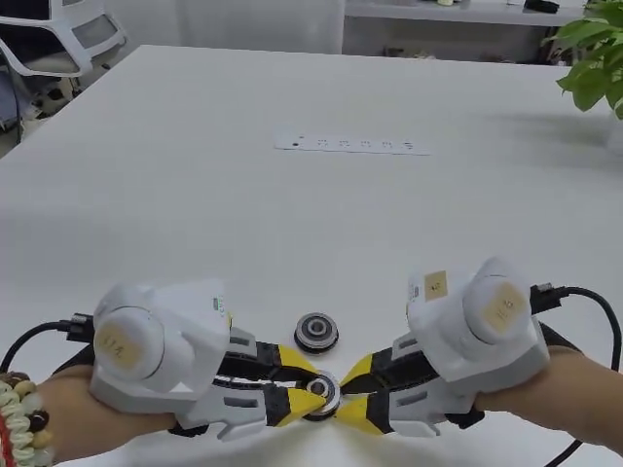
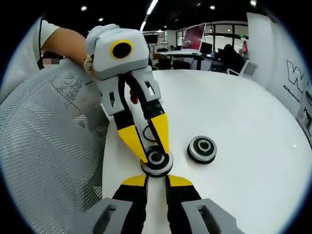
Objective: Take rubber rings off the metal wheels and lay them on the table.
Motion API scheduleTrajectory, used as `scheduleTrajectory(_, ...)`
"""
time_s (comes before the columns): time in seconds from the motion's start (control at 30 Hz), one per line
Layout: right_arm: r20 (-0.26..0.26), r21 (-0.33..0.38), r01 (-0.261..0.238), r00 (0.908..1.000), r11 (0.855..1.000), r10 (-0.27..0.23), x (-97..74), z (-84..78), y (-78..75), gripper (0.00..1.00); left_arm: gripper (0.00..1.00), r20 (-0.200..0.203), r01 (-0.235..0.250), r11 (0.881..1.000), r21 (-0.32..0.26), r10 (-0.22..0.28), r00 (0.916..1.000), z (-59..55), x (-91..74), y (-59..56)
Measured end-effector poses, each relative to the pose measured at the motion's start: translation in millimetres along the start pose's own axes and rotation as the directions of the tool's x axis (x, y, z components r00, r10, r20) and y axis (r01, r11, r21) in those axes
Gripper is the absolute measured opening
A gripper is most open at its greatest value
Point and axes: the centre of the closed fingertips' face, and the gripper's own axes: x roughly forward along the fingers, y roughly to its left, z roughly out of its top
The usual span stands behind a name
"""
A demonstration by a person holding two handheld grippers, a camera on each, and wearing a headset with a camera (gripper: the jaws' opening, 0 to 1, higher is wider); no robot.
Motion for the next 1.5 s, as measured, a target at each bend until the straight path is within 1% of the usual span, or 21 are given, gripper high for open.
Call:
scheduleTrajectory(0.1,0.022,0.037,-0.007,0.9997,0.999,0.006,0.5,3.6,1.9,0.19,0.07,0.001,0.001,1.000,0.001,-0.001,1.0000,0.1,0.1,-0.2)
scheduleTrajectory(0.17,0.033,0.034,0.008,0.9994,0.999,-0.009,1.0,5.5,-0.6,0.19,0.07,0.001,0.001,1.000,0.003,-0.001,1.0000,0.1,0.2,-0.2)
scheduleTrajectory(0.27,0.037,0.041,0.005,0.9993,0.999,-0.007,2.7,6.1,0.2,0.20,0.07,0.000,0.001,1.000,0.005,-0.001,1.0000,0.1,0.4,0.0)
scheduleTrajectory(0.33,0.036,0.033,0.004,0.9993,0.999,-0.005,1.8,6.0,0.3,0.20,0.07,0.000,0.001,1.000,0.004,-0.001,1.0000,0.1,0.5,-0.1)
scheduleTrajectory(0.47,0.032,-0.011,0.003,0.9995,1.000,-0.002,0.6,6.1,0.4,0.18,0.07,0.000,0.003,1.000,0.009,-0.003,1.0000,0.3,0.5,-0.1)
scheduleTrajectory(0.67,0.028,-0.038,0.003,0.9996,0.999,-0.002,0.1,6.2,0.8,0.17,0.07,0.003,0.003,1.000,0.003,-0.003,1.0000,0.5,0.4,-0.3)
scheduleTrajectory(1.2,0.019,-0.031,0.000,0.9998,1.000,0.000,-0.4,6.0,0.8,0.17,0.07,0.001,0.004,1.000,-0.002,-0.004,1.0000,0.5,0.5,-0.5)
scheduleTrajectory(1.3,0.019,-0.016,0.000,0.9998,1.000,0.001,-0.5,5.7,0.6,0.16,0.07,-0.005,0.008,1.000,0.001,-0.008,1.0000,0.6,0.6,-0.5)
scheduleTrajectory(1.43,0.016,-0.020,0.000,0.9999,1.000,0.000,-1.7,4.0,0.2,0.13,0.07,-0.006,0.008,1.000,0.000,-0.008,1.0000,0.6,0.6,-0.5)
scheduleTrajectory(1.47,0.010,-0.032,0.011,0.9999,0.999,-0.011,-1.7,2.9,-1.7,0.10,0.07,-0.006,0.008,1.000,0.000,-0.008,0.9999,0.5,0.6,-0.5)
scheduleTrajectory(1.5,0.008,-0.053,0.006,1.0000,0.999,-0.005,-2.3,2.5,-0.8,0.08,0.07,-0.006,0.007,1.000,-0.001,-0.007,1.0000,0.3,0.4,-0.2)
